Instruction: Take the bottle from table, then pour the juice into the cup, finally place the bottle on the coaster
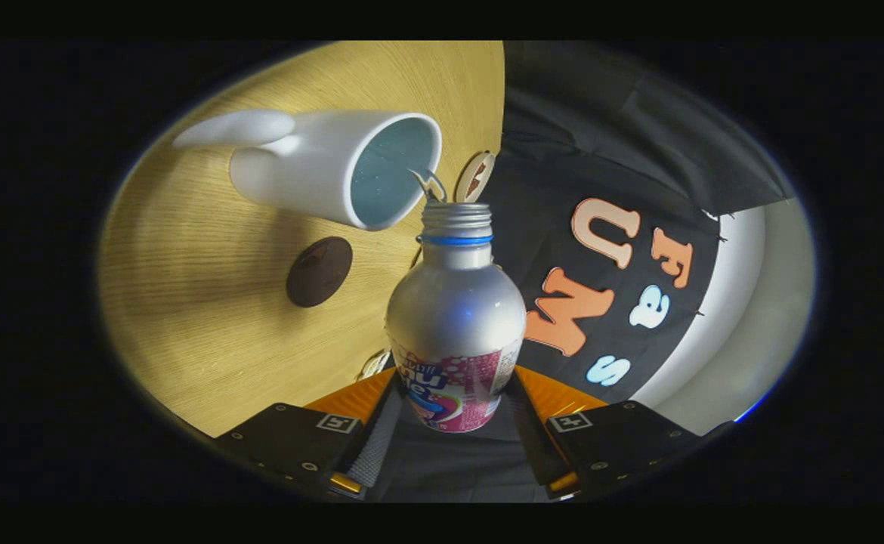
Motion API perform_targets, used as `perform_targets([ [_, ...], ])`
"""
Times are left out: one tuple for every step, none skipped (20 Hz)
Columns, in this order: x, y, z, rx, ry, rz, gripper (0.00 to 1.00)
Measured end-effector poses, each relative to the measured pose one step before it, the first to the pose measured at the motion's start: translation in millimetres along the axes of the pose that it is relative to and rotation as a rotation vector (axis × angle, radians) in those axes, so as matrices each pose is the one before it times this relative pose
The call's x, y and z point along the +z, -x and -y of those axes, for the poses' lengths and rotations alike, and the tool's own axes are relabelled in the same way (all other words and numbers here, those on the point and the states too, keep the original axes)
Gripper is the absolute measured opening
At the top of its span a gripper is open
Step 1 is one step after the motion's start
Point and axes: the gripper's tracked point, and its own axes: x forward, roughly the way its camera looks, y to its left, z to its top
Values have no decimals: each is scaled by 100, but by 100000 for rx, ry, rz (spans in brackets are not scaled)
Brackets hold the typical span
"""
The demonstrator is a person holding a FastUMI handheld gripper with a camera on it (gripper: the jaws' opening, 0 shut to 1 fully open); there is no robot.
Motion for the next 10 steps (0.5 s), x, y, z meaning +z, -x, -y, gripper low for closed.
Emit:
perform_targets([
  [-40,105,93,-219,226,-38,76],
  [-114,-247,214,-486,-66,-384,76],
  [-90,42,-76,392,60,-225,76],
  [103,-97,-76,-7,389,-103,76],
  [55,93,-36,-45,866,251,76],
  [19,-44,201,-236,799,-34,76],
  [29,157,8,214,601,62,76],
  [-114,-167,94,209,580,-119,76],
  [-134,14,52,83,494,-248,76],
  [-55,93,-3,58,434,-227,76],
])
